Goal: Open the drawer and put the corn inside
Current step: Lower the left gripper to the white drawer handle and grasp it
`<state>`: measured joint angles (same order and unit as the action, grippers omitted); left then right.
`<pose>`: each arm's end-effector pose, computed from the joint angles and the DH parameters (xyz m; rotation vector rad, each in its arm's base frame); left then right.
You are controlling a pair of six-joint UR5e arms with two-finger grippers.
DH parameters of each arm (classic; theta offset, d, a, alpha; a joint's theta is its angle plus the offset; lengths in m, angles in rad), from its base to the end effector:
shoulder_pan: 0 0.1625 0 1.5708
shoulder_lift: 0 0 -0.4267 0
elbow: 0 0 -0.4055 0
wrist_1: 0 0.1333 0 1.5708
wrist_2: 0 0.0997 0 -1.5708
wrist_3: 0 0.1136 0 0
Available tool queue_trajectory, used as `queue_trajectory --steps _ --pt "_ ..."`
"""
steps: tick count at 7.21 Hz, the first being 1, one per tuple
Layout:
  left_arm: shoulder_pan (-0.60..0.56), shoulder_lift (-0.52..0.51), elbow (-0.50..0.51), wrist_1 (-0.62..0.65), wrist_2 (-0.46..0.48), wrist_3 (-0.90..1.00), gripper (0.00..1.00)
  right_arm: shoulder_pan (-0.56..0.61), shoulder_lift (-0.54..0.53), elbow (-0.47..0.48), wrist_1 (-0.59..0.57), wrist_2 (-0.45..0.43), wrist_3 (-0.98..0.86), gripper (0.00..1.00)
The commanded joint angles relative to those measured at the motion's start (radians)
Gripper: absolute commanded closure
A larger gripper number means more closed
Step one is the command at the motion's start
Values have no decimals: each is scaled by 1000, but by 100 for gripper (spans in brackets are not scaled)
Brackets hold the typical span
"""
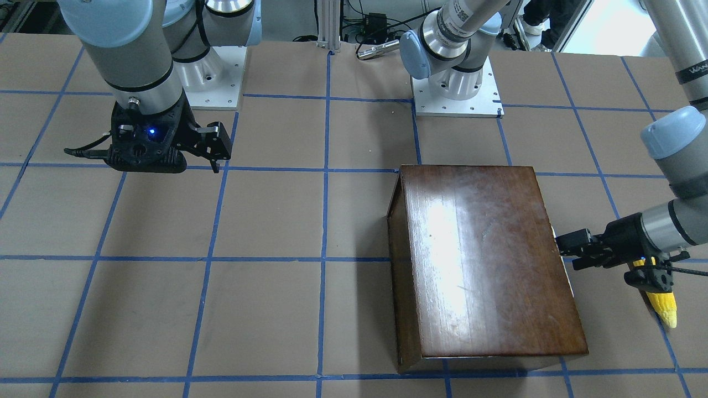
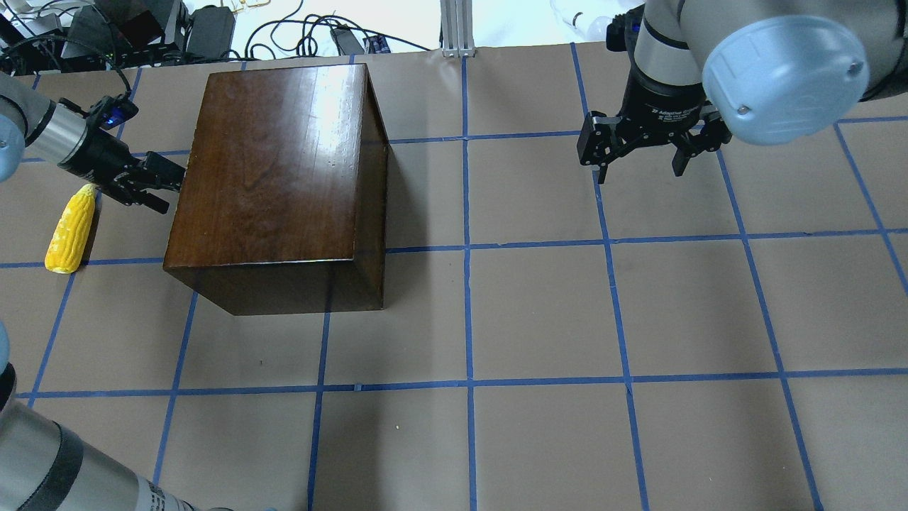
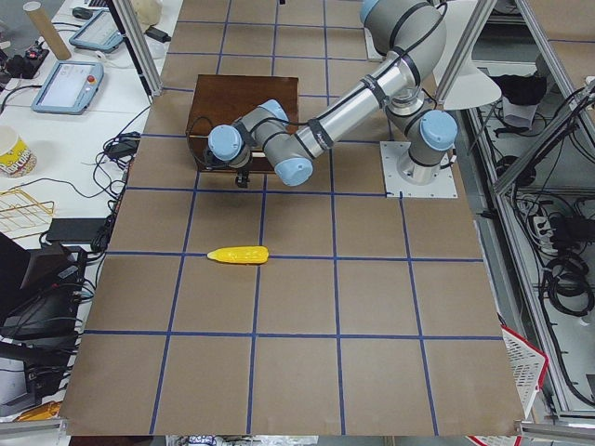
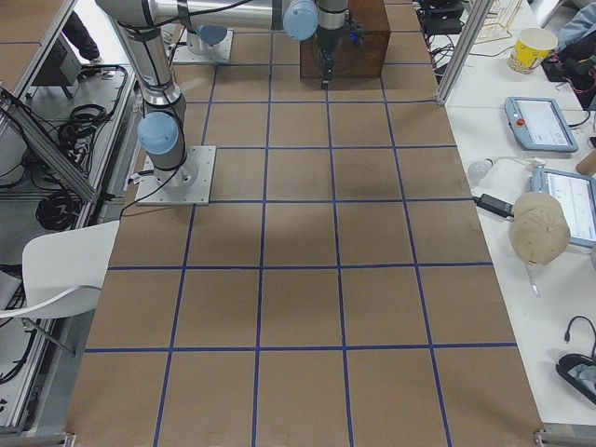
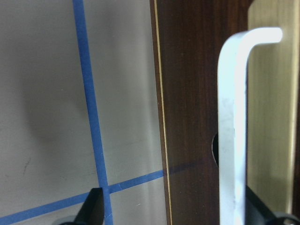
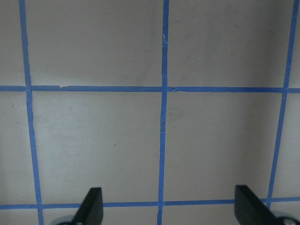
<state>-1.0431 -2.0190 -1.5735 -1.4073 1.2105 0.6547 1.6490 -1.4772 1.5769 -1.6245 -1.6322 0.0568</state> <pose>0.1601 -0.6189 0.2401 -0.0998 -2.6838 -0.0500 0.1680 -0.5262 0.4291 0.0351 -3.0764 -0.0642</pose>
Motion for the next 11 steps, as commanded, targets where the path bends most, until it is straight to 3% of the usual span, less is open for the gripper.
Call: queue_trajectory --steps 1,11 --pt "3 -3 4 1 4 -1 0 0 0 0 0 0 0 0" --pt "61 -12 18 17 12 3 0 0 0 0 0 0 0 0"
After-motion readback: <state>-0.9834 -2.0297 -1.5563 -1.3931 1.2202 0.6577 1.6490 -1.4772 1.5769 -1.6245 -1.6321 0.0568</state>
